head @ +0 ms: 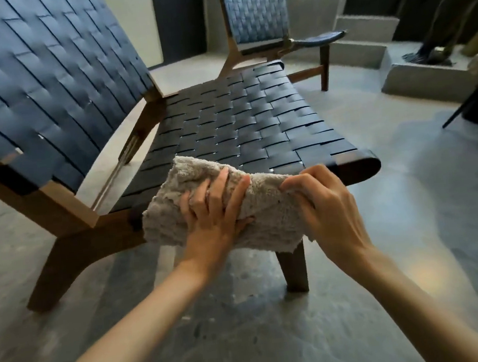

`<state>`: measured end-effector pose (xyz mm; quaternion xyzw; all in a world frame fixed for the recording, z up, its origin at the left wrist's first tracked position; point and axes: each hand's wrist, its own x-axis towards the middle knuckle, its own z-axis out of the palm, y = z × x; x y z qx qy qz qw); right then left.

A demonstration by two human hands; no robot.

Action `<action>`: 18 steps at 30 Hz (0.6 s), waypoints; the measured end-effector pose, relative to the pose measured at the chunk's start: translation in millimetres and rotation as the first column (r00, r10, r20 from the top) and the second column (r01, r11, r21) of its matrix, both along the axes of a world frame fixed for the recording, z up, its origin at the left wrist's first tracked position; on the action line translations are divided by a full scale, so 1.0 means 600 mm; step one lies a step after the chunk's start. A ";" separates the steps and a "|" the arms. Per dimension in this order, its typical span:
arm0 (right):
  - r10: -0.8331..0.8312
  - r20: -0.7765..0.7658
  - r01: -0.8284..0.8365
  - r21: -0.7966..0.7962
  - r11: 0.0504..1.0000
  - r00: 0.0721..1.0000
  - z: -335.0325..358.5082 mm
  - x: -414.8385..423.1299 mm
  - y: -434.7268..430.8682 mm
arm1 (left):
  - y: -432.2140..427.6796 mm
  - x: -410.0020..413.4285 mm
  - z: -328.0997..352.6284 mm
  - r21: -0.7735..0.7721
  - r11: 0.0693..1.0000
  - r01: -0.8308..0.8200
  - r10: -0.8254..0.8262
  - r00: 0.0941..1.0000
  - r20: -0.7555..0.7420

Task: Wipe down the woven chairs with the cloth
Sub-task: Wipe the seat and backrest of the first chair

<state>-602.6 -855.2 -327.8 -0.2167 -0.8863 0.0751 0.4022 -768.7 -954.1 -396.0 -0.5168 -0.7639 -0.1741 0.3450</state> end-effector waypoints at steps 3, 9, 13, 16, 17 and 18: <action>-0.081 -0.093 0.078 -0.039 0.996 0.992 0.002 0.042 0.030 | 0.039 0.040 0.022 -0.007 0.998 0.061 -0.061 0.997 -0.056; -0.285 -0.264 0.228 -0.224 0.947 0.922 0.002 0.107 0.085 | 0.117 0.129 0.064 -0.032 0.995 0.096 -0.100 0.987 -0.125; -0.372 -0.341 0.259 -0.335 0.906 0.863 0.002 0.129 0.106 | 0.151 0.162 0.069 0.017 0.992 0.124 -0.118 0.973 -0.200; -0.418 -0.375 0.264 -0.399 0.878 0.827 -0.004 0.133 0.107 | 0.158 0.166 0.071 0.034 0.988 0.152 -0.138 0.958 -0.251; -0.434 -0.376 0.262 -0.428 0.865 0.819 -0.007 0.133 0.106 | 0.158 0.166 0.073 0.030 0.986 0.165 -0.151 0.949 -0.276; -0.446 -0.366 0.252 -0.468 0.847 0.817 -0.010 0.133 0.105 | 0.157 0.165 0.075 0.022 0.984 0.180 -0.165 0.940 -0.298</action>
